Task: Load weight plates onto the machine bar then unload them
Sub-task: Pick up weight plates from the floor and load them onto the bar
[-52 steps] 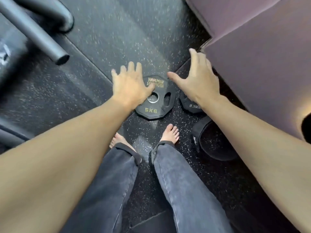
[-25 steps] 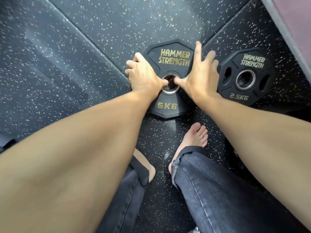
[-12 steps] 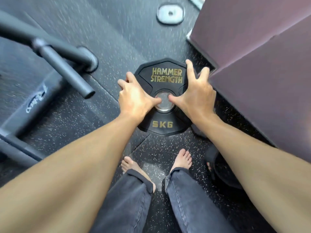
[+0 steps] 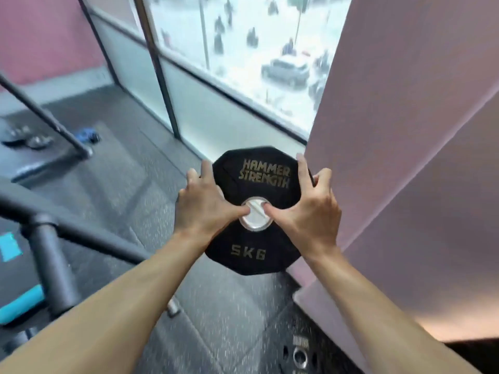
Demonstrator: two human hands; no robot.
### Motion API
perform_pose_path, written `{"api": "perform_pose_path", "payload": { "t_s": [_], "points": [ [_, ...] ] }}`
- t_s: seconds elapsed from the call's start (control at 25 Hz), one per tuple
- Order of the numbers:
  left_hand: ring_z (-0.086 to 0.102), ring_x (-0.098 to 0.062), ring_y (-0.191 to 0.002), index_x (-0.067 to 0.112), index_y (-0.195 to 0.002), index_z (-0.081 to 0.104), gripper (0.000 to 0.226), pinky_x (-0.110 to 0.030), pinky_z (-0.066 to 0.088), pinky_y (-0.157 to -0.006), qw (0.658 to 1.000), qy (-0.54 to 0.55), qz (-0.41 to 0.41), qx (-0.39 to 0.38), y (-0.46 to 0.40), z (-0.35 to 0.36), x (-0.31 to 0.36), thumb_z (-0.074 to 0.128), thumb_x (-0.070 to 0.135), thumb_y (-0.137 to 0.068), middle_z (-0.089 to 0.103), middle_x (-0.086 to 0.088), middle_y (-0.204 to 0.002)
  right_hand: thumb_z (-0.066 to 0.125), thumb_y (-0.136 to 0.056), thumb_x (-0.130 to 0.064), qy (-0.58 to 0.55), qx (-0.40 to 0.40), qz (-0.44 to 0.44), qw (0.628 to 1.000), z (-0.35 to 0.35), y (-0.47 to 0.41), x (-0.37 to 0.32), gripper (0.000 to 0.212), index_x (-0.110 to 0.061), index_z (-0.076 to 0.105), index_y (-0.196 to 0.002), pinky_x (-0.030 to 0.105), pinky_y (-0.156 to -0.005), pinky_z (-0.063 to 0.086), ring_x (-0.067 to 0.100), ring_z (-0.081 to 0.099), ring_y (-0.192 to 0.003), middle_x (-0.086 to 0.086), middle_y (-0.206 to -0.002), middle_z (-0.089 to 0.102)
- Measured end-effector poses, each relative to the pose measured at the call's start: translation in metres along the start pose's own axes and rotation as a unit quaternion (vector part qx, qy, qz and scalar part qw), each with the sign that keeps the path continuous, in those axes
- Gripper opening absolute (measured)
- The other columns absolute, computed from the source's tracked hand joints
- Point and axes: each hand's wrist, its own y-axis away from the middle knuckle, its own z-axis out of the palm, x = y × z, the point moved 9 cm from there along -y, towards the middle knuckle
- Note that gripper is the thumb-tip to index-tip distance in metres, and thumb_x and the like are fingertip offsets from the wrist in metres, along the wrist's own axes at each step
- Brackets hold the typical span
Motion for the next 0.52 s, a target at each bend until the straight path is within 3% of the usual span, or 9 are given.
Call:
{"api": "perform_pose_path", "payload": {
  "t_s": [0.12, 0.28, 0.52],
  "points": [
    [0.062, -0.036, -0.094, 0.02, -0.124, 0.041, 0.095, -0.039, 0.047, -0.078, 0.99, 0.049, 0.068, 0.115, -0.01, -0.139, 0.058, 0.084, 0.061, -0.05, 0.051, -0.005, -0.108, 0.077, -0.057, -0.068, -0.027, 0.095, -0.046, 0.994, -0.106, -0.059, -0.077, 0.107, -0.026, 0.043, -0.15, 0.036, -0.056, 0.057, 0.026, 0.059, -0.076, 0.007, -0.104, 0.043],
    [0.06, -0.031, -0.115, 0.034, -0.151, 0.024, 0.119, -0.043, 0.048, -0.092, 0.961, 0.032, 0.131, 0.24, 0.005, -0.305, 0.117, 0.083, 0.063, -0.051, 0.049, -0.004, -0.134, 0.08, -0.055, -0.072, -0.06, 0.168, -0.094, 0.98, -0.232, -0.105, -0.174, 0.112, -0.029, 0.041, -0.15, 0.037, -0.066, 0.056, 0.024, 0.06, -0.081, 0.009, -0.115, 0.045],
    [0.058, -0.027, -0.117, 0.042, -0.154, 0.017, 0.123, -0.044, 0.046, -0.096, 0.905, 0.044, 0.159, 0.392, 0.079, -0.512, 0.126, 0.078, 0.068, -0.052, 0.054, -0.004, -0.131, 0.084, -0.054, -0.065, -0.187, 0.265, -0.2, 0.924, -0.38, -0.1, -0.321, 0.11, -0.028, 0.043, -0.149, 0.033, -0.077, 0.053, 0.02, 0.055, -0.09, 0.014, -0.117, 0.044]
  ]
}}
